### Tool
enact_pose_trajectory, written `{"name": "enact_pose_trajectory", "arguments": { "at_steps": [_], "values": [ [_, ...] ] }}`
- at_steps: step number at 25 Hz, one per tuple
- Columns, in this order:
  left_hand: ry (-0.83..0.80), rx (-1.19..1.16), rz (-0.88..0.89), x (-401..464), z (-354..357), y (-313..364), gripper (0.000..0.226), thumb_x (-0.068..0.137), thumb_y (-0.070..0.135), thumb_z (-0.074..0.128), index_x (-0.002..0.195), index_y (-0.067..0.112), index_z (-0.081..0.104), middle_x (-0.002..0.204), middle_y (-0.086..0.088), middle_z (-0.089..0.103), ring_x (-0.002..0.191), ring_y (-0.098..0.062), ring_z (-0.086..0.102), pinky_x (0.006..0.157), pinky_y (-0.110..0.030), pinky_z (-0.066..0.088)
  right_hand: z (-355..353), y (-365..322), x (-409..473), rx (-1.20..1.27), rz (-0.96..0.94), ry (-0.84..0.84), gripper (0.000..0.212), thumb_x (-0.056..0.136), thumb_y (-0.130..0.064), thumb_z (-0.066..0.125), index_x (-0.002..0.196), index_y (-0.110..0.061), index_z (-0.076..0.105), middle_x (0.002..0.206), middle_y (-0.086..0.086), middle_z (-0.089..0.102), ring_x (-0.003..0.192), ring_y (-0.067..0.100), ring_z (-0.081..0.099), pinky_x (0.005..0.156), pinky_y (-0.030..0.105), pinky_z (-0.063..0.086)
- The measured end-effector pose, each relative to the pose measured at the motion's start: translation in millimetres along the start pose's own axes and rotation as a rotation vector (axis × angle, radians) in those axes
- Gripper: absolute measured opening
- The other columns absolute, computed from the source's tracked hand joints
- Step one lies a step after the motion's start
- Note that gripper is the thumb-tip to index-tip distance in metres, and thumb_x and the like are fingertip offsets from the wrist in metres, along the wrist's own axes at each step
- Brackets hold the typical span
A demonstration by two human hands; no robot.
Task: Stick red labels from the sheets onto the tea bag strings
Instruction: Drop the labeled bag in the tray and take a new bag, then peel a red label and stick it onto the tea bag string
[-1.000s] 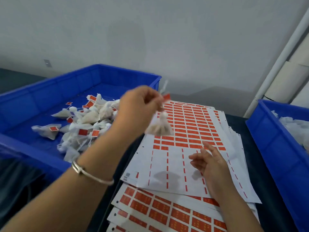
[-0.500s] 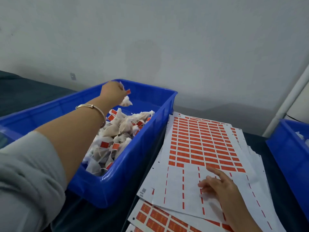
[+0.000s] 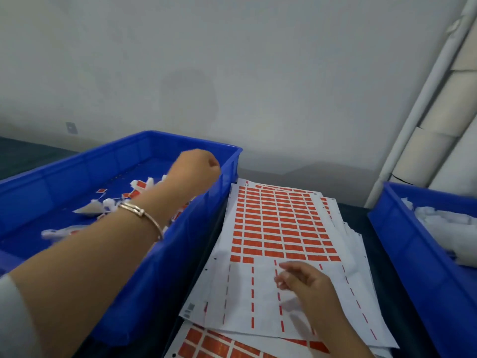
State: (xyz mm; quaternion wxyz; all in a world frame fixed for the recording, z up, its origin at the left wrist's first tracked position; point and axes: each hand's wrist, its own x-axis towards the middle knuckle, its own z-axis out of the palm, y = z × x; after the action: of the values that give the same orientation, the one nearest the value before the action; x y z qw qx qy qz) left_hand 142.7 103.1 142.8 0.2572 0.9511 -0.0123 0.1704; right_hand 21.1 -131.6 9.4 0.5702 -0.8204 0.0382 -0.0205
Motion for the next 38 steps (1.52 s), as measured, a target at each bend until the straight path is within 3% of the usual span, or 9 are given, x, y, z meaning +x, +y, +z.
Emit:
{"name": "enact_pose_trajectory", "arguments": {
  "at_steps": [5,9,12,18,22,26,31,35,38],
  "values": [
    [-0.393,-0.199,0.077,-68,103,73,0.018,0.094,0.033,0.051,0.090,0.027,0.069,0.082,0.010,0.066,0.066,-0.006,0.062,0.052,-0.014,0.045,-60,-59,7,0.158,-0.033,0.278,0.009,0.090,-0.024,0.060,0.086,-0.029,0.066,0.076,-0.012,0.070,0.063,0.007,0.069,0.051,0.017,0.052],
    [-0.497,-0.178,0.063,-129,176,77,0.028,0.093,0.038,0.048,0.115,0.030,0.064,0.114,0.014,0.063,0.089,-0.006,0.062,0.082,-0.023,0.050,-164,-91,43,0.111,-0.139,0.577,0.024,0.088,-0.003,0.053,0.077,-0.021,0.065,0.073,-0.001,0.066,0.052,0.004,0.059,0.052,0.016,0.048],
    [-0.351,0.028,0.275,-151,201,67,0.042,0.092,0.050,0.040,0.130,0.036,0.049,0.142,0.020,0.042,0.131,-0.009,0.039,0.111,-0.031,0.014,-245,-80,74,0.015,-0.006,0.745,0.030,0.089,0.001,0.043,0.080,-0.015,0.066,0.084,0.004,0.069,0.053,0.007,0.058,0.049,0.016,0.048],
    [-0.365,0.078,0.258,-145,209,66,0.050,0.090,0.059,0.033,0.137,0.044,0.036,0.149,0.027,0.022,0.141,-0.003,0.016,0.105,-0.029,-0.006,-312,31,121,-0.595,0.360,0.495,0.032,0.091,0.003,0.049,0.120,-0.003,0.060,0.124,0.020,0.060,0.096,0.031,0.061,0.079,0.037,0.053],
    [-0.403,0.122,0.232,-138,214,70,0.050,0.089,0.061,0.032,0.137,0.047,0.033,0.151,0.027,0.016,0.142,-0.001,0.009,0.104,-0.030,-0.009,-299,51,159,-0.909,0.376,0.219,0.052,0.088,-0.009,0.057,0.138,-0.017,0.043,0.140,0.009,0.045,0.116,0.030,0.050,0.097,0.041,0.044],
    [-0.422,0.145,0.217,-133,216,68,0.050,0.088,0.063,0.033,0.136,0.049,0.034,0.151,0.029,0.014,0.142,0.000,0.007,0.109,-0.030,-0.007,-285,63,187,-1.158,0.368,0.220,0.059,0.089,-0.035,0.056,0.139,-0.012,0.035,0.142,0.011,0.038,0.125,0.029,0.042,0.099,0.036,0.034],
    [-0.402,0.108,0.202,-133,215,70,0.049,0.088,0.062,0.036,0.135,0.048,0.036,0.150,0.029,0.017,0.141,0.001,0.009,0.111,-0.030,-0.004,-290,53,177,-1.101,0.406,0.275,0.033,0.089,-0.019,0.056,0.119,-0.007,0.056,0.125,0.013,0.056,0.111,0.031,0.052,0.095,0.036,0.041],
    [-0.364,0.062,0.198,-140,211,72,0.048,0.089,0.060,0.036,0.135,0.047,0.037,0.149,0.028,0.021,0.140,0.000,0.014,0.108,-0.028,-0.005,-300,14,145,-0.713,0.158,0.636,0.020,0.079,-0.014,0.066,0.095,-0.003,0.062,0.097,0.016,0.062,0.084,0.027,0.053,0.067,0.032,0.039],
    [-0.323,-0.010,0.180,-145,204,76,0.046,0.090,0.056,0.040,0.134,0.043,0.042,0.147,0.026,0.029,0.138,-0.001,0.023,0.112,-0.029,0.002,-285,-35,118,-0.500,-0.015,0.628,0.014,0.078,-0.009,0.061,0.092,-0.012,0.057,0.091,0.010,0.056,0.078,0.025,0.051,0.062,0.031,0.040]
  ]
}}
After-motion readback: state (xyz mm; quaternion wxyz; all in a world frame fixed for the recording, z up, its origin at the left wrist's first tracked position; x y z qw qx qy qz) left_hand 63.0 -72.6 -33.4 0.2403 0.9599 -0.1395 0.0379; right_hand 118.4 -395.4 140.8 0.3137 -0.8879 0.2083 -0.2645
